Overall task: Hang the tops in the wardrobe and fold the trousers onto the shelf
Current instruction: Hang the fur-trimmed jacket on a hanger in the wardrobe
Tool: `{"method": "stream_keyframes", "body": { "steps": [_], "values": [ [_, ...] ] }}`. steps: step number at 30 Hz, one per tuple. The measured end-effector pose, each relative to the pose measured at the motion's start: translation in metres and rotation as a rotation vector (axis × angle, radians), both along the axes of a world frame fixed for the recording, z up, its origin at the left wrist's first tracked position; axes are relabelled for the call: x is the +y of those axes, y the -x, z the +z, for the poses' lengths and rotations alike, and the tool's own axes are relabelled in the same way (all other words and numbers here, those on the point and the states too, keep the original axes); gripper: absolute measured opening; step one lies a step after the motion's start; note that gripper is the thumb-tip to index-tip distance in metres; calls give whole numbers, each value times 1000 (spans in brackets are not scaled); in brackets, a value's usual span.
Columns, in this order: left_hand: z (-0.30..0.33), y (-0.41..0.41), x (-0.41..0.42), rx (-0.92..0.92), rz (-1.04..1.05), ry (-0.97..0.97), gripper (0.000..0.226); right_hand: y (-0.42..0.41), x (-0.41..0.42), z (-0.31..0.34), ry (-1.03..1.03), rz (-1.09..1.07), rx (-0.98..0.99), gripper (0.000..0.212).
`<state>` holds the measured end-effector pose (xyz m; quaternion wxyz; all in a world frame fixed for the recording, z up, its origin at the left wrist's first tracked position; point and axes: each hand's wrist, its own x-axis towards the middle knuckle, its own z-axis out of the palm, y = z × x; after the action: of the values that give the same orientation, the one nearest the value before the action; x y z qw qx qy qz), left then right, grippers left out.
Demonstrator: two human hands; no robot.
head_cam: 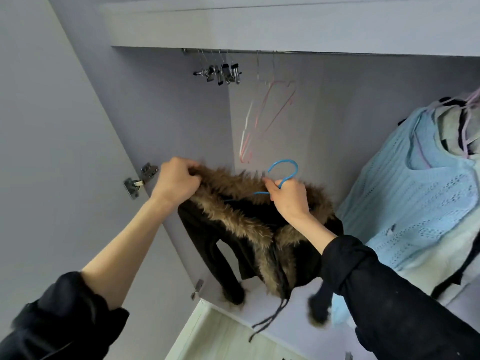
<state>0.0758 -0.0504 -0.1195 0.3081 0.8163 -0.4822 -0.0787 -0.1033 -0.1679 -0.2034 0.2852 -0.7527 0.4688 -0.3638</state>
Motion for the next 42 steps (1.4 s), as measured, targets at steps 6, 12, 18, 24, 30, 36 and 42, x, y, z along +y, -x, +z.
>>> {"method": "stream_keyframes", "body": {
  "steps": [6, 12, 18, 24, 30, 36, 42],
  "values": [
    [-28, 23, -10, -189, -196, -93, 20, -9, 0, 31, 67, 70, 97, 63],
    [-46, 20, -10, -396, -281, -182, 24, -5, 9, 27, -141, 119, 59, 60],
    [-43, 4, -1, -424, -208, -80, 20, 16, -1, 8, -227, 370, 145, 33],
    [-34, -26, 12, -400, -94, 25, 19, 54, -28, -20, -552, 378, 216, 66],
    [-33, -39, 19, -343, -83, 30, 20, 51, -39, -2, -248, 310, 274, 26],
    [-37, -38, 18, -313, -91, 98, 19, 33, -25, 27, -66, 331, 215, 24],
    [-35, -26, 9, -280, -138, 185, 20, 25, -9, 48, -36, 335, 81, 25]
  ]
}}
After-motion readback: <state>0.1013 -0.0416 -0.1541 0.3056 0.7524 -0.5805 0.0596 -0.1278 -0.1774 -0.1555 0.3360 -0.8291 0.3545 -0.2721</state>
